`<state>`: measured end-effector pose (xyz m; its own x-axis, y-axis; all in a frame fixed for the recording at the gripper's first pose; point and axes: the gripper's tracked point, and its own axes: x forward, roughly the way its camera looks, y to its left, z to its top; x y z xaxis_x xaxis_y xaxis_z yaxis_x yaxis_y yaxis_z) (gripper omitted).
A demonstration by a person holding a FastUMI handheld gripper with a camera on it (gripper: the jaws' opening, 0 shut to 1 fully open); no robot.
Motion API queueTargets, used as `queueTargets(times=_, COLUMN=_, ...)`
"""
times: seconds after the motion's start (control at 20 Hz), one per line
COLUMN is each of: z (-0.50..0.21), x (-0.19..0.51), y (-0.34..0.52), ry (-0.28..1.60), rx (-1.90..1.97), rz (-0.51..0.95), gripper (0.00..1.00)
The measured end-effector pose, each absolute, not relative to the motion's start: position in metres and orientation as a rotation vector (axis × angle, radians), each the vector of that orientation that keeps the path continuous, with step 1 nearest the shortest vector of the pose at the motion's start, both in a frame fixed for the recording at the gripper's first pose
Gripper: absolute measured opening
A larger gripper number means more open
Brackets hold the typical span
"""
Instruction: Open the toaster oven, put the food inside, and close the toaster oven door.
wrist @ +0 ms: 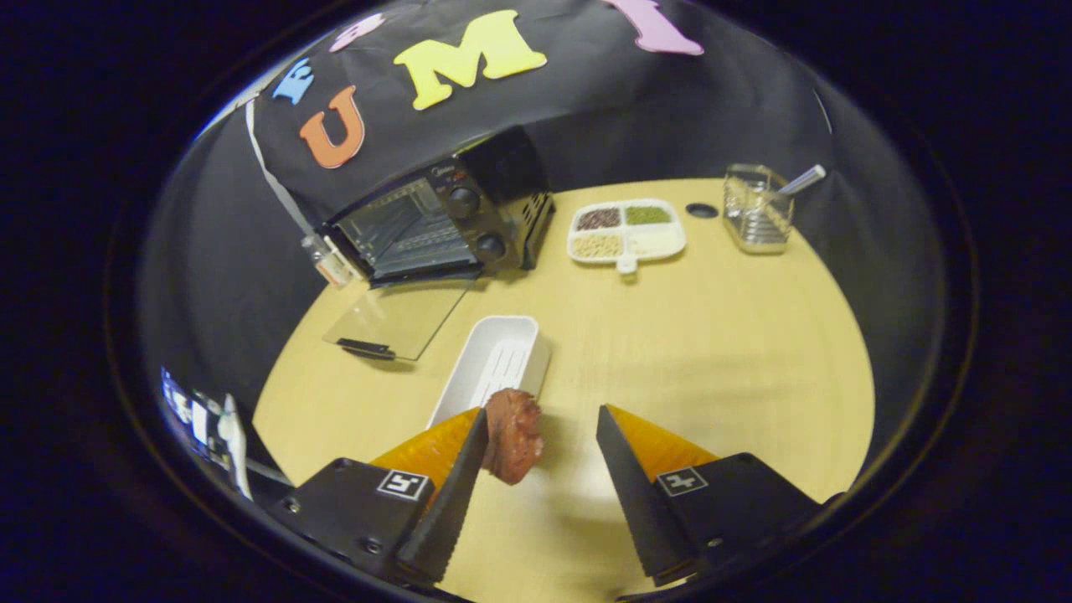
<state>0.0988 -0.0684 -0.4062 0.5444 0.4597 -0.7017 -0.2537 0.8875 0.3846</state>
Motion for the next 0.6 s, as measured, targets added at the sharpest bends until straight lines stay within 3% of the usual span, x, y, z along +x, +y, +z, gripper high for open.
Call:
queueTargets(times=0.05, z=-0.409, x=0.097, y=-0.065, ry=0.938, rx=0.287, rz=0.449, gripper=0.81)
queueTargets(times=0.2, z=-0.411, x=0.098, y=-0.061, ry=0.984, rx=0.395, rz=0.510, gripper=0.56)
queueTargets(times=0.3, z=-0.412, x=0.097, y=-0.054, ry=1.022, rx=0.475, rz=0.532, gripper=0.34)
queueTargets(times=0.6, z=-0.407, x=0.101, y=-0.057, ry=1.051, rx=0.576, rz=0.540, gripper=0.17)
